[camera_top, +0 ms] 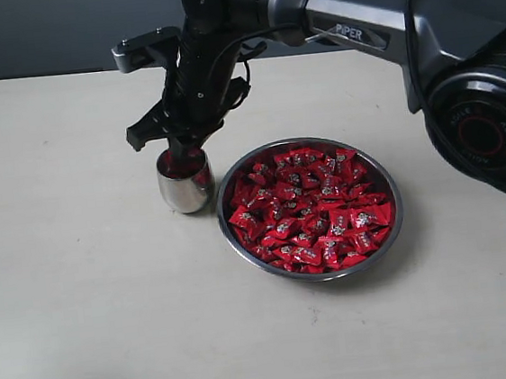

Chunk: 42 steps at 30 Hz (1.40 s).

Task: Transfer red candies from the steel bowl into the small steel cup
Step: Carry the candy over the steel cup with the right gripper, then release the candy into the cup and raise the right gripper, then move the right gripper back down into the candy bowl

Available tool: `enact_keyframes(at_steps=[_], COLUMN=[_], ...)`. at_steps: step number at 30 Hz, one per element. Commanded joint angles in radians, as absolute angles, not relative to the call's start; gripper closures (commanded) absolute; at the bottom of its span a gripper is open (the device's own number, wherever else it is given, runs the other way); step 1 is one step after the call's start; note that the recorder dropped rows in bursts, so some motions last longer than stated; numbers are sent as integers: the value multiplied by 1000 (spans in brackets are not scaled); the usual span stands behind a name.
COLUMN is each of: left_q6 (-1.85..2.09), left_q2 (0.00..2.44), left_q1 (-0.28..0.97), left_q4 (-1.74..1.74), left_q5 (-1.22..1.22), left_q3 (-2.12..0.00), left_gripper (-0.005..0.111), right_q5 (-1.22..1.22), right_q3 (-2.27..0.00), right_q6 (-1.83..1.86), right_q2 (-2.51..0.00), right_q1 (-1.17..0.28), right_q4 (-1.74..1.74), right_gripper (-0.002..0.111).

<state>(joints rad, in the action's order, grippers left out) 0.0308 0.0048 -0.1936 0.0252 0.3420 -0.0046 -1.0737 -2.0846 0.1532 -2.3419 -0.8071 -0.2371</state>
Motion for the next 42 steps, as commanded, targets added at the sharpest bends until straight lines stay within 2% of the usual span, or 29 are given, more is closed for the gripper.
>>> enact_keyframes(at_steps=[1,7,9,16,24,27,32,38,42], left_q6=[29,29,29,29,29,29,29,29,29], left_q2=[0,0,0,0,0,0,0,0,0], left_q1=[-187,-187,-187,-187,-187,-187,-187,-187,-187], left_q4=[27,27,27,27,27,27,27,27,27], left_q5=[334,334,334,334,334,334,334,334,334], left_q3=[0,0,0,0,0,0,0,0,0], left_gripper=[106,106,106,106,106,106,106,106,106], right_q5=[-1066,-1066,-1066,-1066,-1077,-933,-612,-541,-535], right_q3=[-2090,-2090,-2090,-2090,-2074,-1900,-1459,-1234,-1174], right_q6=[166,166,166,166,153,147,147,147,147], right_q2=[-2340,-2340,-2340,-2331,-2189,-2087,-1829,-1712,-1710], right_q1=[-811,-811,-811,-811,-768,-748,-687,-569,-532], right_q4=[-248,-248,-245,-242,-187,-187,-185,-186,-193], right_gripper=[106,78,74,74,76,79,79,79,79])
